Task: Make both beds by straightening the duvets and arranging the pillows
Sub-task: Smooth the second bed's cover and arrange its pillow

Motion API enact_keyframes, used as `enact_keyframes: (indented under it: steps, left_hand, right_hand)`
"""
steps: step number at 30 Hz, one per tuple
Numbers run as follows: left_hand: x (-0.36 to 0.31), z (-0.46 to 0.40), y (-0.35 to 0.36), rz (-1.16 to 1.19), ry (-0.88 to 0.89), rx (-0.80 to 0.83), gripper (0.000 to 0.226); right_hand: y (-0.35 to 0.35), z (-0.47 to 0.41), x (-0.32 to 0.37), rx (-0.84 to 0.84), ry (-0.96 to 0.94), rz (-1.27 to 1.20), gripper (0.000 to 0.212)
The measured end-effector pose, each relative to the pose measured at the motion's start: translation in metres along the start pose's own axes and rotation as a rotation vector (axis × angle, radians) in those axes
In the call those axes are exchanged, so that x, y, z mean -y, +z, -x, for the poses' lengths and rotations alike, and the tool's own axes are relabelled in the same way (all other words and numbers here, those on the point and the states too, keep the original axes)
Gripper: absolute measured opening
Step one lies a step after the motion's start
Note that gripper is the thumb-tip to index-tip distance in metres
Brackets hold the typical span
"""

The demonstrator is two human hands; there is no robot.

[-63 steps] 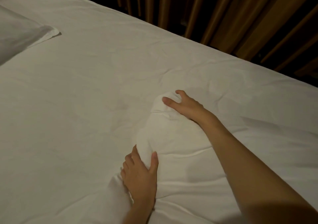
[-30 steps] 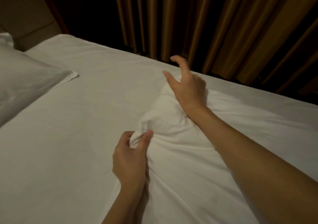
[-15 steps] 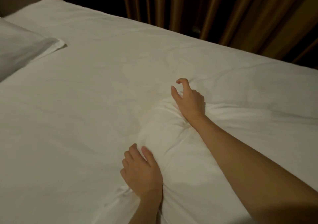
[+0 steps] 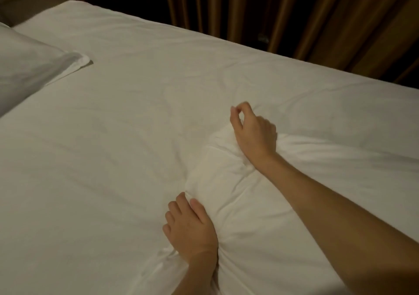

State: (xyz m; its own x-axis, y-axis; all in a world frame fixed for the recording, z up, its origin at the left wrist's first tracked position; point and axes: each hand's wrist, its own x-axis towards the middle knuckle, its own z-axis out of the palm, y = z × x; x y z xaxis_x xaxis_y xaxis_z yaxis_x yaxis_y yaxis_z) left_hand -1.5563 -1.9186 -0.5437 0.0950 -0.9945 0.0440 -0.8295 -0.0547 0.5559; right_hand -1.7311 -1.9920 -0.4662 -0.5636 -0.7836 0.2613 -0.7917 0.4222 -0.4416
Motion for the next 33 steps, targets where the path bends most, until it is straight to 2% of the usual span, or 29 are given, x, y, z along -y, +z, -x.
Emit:
enact_keyframes:
  steps: [2,3,6,7,13,16,21,28,30,32,33]
  left_hand:
    - [0.000,-0.001,0.001,0.007,-0.002,0.004,0.053]
    - [0.001,-0.002,0.003,0.006,-0.005,0.000,0.052]
    - [0.002,-0.003,0.006,-0.010,-0.008,-0.005,0.053]
    - [0.003,-0.003,0.006,-0.010,-0.005,-0.007,0.053]
    - [0.004,-0.002,0.007,-0.019,0.013,-0.008,0.055]
    - [0.003,-0.003,0.004,-0.004,0.020,-0.006,0.061]
    - [0.000,-0.003,-0.012,0.043,0.041,0.013,0.077]
    - [-0.011,0.016,-0.050,0.063,0.107,0.013,0.085]
    - [-0.031,0.036,-0.065,0.064,0.186,0.070,0.075]
    - [-0.063,0.070,-0.077,0.043,0.360,0.146,0.062]
    - [-0.081,0.092,-0.080,0.023,0.475,0.184,0.058]
  right_hand:
    - [-0.001,-0.004,0.007,-0.176,-0.135,0.011,0.040]
    - [0.002,-0.004,0.007,-0.183,-0.150,0.042,0.041]
    - [0.022,0.000,-0.009,0.018,-0.034,0.164,0.038]
    - [0.027,0.001,-0.015,0.037,-0.022,0.188,0.038]
    - [0.023,0.005,-0.010,-0.014,-0.004,0.209,0.038]
    - [0.004,0.022,-0.004,0.036,-0.025,0.169,0.043]
    - [-0.048,0.074,-0.007,0.217,-0.065,0.183,0.053]
    - [-0.168,0.162,-0.081,0.294,0.009,0.414,0.053]
    - [-0.204,0.196,-0.112,0.276,0.071,0.437,0.060]
    - [-0.239,0.235,-0.144,0.208,0.155,0.455,0.075]
    - [-0.256,0.258,-0.159,0.182,0.209,0.470,0.076]
